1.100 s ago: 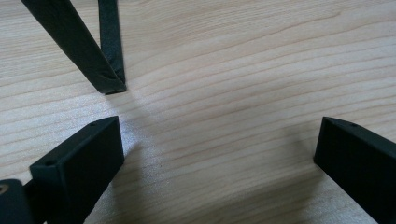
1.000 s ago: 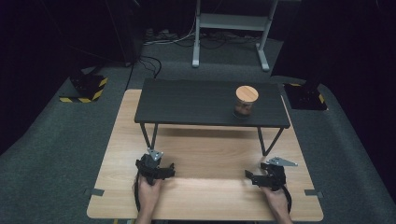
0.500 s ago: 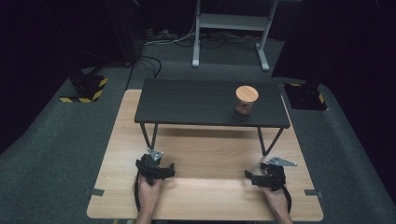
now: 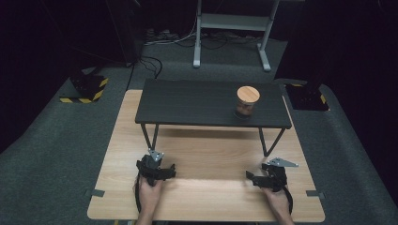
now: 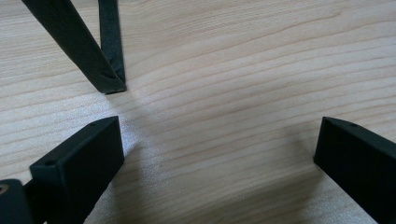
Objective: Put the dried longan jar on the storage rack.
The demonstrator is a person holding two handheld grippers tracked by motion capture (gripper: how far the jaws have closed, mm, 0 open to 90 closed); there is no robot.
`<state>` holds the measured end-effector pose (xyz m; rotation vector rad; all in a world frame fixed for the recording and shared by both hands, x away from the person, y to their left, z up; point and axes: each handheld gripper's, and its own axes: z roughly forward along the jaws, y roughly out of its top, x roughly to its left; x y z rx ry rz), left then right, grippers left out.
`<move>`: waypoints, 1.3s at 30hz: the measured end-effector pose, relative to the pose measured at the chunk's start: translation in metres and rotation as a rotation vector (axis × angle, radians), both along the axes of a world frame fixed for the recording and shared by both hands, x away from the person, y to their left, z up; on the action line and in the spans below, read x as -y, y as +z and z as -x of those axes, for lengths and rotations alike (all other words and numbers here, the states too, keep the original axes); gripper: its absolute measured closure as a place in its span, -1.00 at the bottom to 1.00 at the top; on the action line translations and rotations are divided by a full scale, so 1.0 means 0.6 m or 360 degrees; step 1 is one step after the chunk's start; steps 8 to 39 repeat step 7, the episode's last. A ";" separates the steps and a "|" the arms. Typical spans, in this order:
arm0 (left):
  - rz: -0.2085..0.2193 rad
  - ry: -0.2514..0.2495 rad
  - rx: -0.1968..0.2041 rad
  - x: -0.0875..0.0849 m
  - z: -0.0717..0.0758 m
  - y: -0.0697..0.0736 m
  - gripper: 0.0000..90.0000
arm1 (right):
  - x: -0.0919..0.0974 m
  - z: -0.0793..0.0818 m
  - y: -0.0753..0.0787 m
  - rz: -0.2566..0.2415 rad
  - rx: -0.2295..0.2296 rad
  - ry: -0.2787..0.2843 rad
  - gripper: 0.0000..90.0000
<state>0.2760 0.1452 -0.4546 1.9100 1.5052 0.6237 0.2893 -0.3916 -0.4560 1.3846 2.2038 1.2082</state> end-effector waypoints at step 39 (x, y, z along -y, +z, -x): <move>0.0002 -0.0001 0.0001 -0.001 0.000 0.000 -0.97 | -0.002 0.000 0.000 0.0016 0.0010 0.0009 -0.78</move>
